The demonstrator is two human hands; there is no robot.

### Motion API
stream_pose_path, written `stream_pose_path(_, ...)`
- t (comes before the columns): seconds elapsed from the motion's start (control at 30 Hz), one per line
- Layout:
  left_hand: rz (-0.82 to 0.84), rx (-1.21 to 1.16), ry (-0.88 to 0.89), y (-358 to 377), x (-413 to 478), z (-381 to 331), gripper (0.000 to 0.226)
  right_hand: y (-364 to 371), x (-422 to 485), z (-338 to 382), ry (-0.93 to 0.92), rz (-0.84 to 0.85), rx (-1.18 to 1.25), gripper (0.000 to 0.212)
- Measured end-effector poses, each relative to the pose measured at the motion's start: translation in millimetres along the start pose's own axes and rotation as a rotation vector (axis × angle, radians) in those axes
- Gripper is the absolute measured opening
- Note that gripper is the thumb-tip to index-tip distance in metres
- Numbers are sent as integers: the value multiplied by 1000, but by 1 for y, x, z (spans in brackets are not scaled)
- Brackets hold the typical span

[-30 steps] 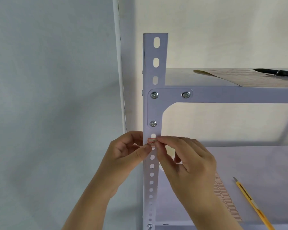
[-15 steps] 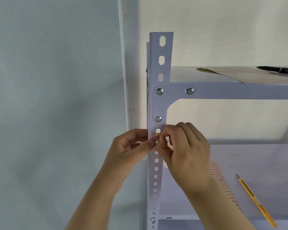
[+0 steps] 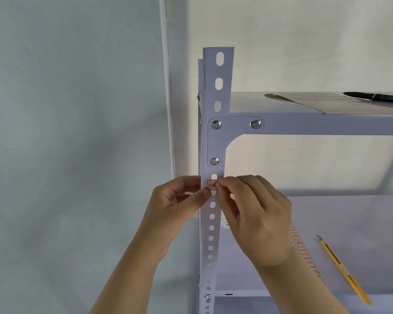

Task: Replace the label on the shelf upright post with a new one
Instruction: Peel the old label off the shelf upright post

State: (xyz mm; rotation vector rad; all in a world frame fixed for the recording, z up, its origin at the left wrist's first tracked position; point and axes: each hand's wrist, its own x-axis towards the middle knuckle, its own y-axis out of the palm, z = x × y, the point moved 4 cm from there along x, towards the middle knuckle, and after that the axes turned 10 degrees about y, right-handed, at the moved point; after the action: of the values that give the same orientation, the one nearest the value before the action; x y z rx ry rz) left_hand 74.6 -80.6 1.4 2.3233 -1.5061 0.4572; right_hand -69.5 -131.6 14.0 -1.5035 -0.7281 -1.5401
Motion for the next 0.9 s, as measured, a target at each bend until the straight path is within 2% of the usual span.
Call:
stream_pose_path(0.1, 15, -6, 7, -1, 1, 1, 31, 5, -1, 4, 22, 7, -21, 18)
stream_pose_path(0.23, 27, -12, 10, -2, 1, 3, 32, 11, 0, 5, 71, 31, -30, 11)
stream_pose_path(0.33, 25, -12, 8, -2, 1, 3, 24, 14, 1, 5, 88, 60, -30, 12)
stream_pose_path(0.6, -3, 2, 11, -2, 0, 4, 21, 11, -10, 1, 100, 96, 136, 9)
stream_pose_path(0.73, -7, 9, 5, -2, 0, 5, 21, 4, -13, -2, 155, 56, 189, 22)
stream_pose_path(0.9, -5, -4, 12, -2, -1, 5, 22, 3, -10, -1, 120, 41, 180, 24)
